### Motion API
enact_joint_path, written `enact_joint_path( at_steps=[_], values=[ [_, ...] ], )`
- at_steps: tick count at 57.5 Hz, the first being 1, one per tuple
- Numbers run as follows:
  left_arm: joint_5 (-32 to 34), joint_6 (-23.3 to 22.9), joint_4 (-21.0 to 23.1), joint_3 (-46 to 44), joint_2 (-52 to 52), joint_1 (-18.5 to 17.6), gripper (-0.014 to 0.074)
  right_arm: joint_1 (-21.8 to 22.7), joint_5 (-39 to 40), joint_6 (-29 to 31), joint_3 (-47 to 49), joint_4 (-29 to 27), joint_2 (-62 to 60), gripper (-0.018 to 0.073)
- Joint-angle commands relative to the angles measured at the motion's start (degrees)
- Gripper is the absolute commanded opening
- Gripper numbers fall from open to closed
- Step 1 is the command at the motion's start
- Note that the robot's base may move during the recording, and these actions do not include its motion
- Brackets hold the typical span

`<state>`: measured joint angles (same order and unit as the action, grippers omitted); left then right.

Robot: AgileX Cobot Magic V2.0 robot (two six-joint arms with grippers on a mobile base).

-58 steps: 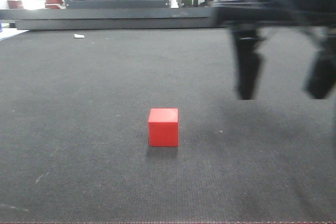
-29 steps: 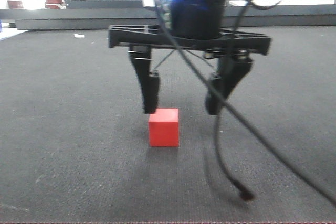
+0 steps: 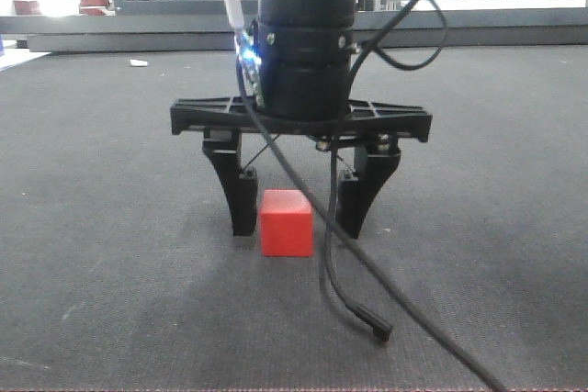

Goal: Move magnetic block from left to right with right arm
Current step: 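Lower the open right gripper around the red cube, then close the right gripper on the red cube and lift it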

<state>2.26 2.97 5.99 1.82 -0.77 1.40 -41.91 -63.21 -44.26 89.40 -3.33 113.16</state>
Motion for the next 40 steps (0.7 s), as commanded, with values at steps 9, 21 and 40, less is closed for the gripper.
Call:
enact_joint_path(
  at_steps=[9,21,40],
  values=[
    [4.95,0.01,0.27,0.44,-0.68,-0.44,-0.0126,-0.13,0.95,-0.45,2.02,-0.18,-2.32,0.0586],
    [4.95,0.01,0.27,0.44,-0.68,-0.44,-0.0126,-0.12,1.01,-0.64,2.02,0.38,-2.25,0.0586],
    [4.95,0.01,0.27,0.44,-0.68,-0.44,-0.0126,-0.41,0.93,-0.64,2.02,0.54,-2.21,0.0281]
  ],
)
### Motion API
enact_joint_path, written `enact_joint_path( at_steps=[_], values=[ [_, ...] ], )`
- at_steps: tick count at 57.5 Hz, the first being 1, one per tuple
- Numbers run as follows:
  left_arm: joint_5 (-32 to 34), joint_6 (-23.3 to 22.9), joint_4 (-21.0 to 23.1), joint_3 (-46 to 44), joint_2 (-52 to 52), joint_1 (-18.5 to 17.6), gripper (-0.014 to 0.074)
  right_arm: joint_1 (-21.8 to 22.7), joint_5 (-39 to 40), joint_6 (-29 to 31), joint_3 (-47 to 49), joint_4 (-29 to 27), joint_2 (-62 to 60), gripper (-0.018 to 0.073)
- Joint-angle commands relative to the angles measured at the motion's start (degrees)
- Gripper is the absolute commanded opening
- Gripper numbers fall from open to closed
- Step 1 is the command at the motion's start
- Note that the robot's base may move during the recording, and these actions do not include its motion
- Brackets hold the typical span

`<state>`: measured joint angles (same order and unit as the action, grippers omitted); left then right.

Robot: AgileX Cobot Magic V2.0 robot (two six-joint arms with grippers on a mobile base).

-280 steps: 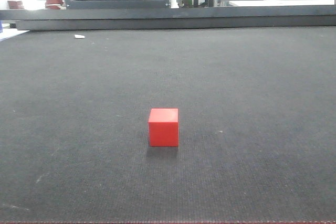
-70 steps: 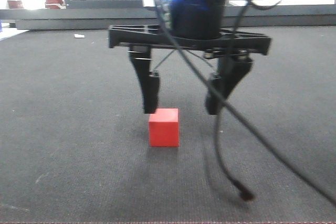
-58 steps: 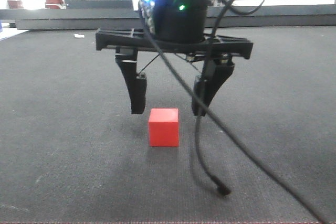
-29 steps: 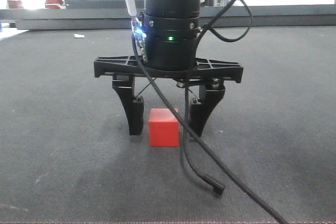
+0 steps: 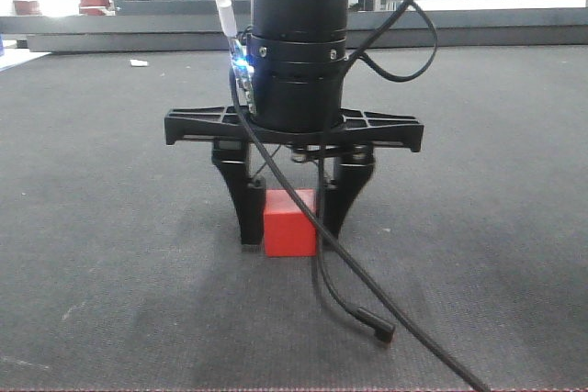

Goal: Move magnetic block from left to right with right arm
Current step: 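Close the right gripper on the red cube and lift it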

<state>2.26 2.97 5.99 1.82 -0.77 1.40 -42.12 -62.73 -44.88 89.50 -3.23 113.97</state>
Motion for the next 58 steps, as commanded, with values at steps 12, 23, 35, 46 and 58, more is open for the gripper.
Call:
enact_joint_path(
  at_steps=[12,23,35,46,58],
  values=[
    [4.95,0.01,0.27,0.44,-0.68,-0.44,-0.0126,-0.20,-0.79,-0.02,1.92,1.04,-3.21,0.0228],
    [4.95,0.01,0.27,0.44,-0.68,-0.44,-0.0126,-0.20,-1.30,2.70,1.73,3.90,-6.10,0.0228],
    [4.95,0.01,0.27,0.44,-0.68,-0.44,-0.0126,1.33,1.16,7.27,-3.14,8.35,-13.70,0.0228],
    [4.95,0.01,0.27,0.44,-0.68,-0.44,-0.0126,5.46,7.24,13.20,-14.00,8.55,-23.18,0.0228],
    [4.95,0.01,0.27,0.44,-0.68,-0.44,-0.0126,14.99,13.48,20.90,-27.68,6.72,-36.55,0.0228]
  ],
)
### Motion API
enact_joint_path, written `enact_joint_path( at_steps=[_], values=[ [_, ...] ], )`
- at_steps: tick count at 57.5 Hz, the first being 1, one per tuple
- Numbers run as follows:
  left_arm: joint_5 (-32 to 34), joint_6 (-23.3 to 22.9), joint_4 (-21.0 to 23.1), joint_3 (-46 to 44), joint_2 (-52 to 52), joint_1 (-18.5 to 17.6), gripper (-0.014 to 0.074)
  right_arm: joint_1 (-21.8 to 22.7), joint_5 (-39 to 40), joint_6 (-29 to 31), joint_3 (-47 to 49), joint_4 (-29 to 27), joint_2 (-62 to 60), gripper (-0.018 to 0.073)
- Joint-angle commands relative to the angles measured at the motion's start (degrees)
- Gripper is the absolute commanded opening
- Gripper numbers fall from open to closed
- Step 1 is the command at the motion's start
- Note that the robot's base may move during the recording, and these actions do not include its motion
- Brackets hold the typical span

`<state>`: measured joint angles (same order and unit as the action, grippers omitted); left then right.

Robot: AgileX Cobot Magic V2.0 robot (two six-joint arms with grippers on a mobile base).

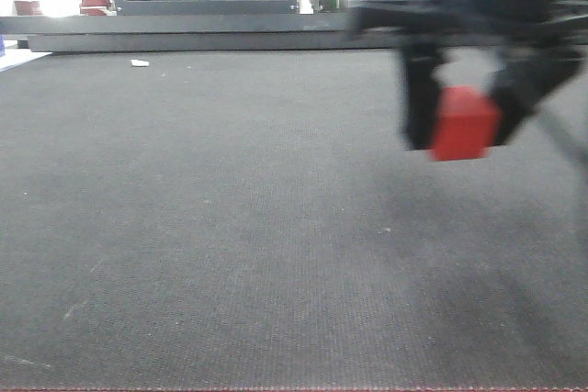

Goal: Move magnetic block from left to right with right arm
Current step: 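Close the right gripper on the red cube and lift it, then hold the red cube in the right gripper while the base starts moving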

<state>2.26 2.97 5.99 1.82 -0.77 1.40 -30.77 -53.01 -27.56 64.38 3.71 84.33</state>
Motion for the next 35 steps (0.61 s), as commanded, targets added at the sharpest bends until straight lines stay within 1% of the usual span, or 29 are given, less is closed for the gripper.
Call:
enact_joint_path(
  at_steps=[1,10,17,24,29,35],
  values=[
    [4.95,0.01,0.27,0.44,-0.68,-0.44,-0.0126,4.37,4.20,4.54,-3.68,-0.48,-8.15,0.0228],
    [4.95,0.01,0.27,0.44,-0.68,-0.44,-0.0126,12.63,8.15,13.06,-10.71,-2.65,-16.34,0.0228],
    [4.95,0.01,0.27,0.44,-0.68,-0.44,-0.0126,19.73,15.17,18.64,-16.27,-4.19,-23.31,0.0228],
    [4.95,0.01,0.27,0.44,-0.68,-0.44,-0.0126,25.75,23.46,20.76,-21.75,-5.03,-30.24,0.0228],
    [4.95,0.01,0.27,0.44,-0.68,-0.44,-0.0126,28.69,29.67,20.76,-25.39,-5.03,-34.63,0.0228],
    [4.95,0.01,0.27,0.44,-0.68,-0.44,-0.0126,30.90,37.33,20.76,-30.02,-4.92,-39.50,0.0228]
  ],
)
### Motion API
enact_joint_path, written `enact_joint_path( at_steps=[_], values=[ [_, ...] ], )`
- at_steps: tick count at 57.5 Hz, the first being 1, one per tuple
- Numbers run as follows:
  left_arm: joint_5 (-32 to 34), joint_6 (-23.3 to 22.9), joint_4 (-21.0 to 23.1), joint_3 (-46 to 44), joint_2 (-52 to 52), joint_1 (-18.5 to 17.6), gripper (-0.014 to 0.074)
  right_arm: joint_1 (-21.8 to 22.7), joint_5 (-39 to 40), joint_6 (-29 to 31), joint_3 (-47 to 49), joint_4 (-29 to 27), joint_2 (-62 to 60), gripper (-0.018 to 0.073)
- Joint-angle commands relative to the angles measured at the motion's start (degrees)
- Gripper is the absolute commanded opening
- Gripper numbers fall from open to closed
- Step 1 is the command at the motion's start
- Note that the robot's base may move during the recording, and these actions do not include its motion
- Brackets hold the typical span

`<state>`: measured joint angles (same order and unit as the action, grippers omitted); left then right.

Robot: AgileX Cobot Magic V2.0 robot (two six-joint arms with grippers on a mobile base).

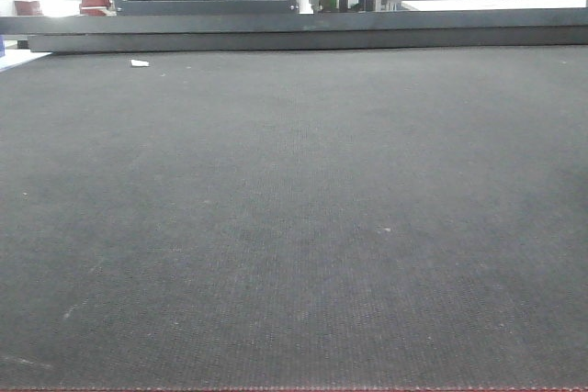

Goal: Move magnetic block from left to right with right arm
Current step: 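Hold the red cube in the right gripper while the base starts moving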

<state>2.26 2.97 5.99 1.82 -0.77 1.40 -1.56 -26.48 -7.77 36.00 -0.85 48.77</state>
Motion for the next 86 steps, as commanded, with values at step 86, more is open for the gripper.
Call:
enact_joint_path(
  at_steps=[86],
  values=[
    [4.95,0.01,0.27,0.44,-0.68,-0.44,-0.0126,2.00,29.86,0.81,-17.66,9.17,-33.91,0.0228]
  ],
)
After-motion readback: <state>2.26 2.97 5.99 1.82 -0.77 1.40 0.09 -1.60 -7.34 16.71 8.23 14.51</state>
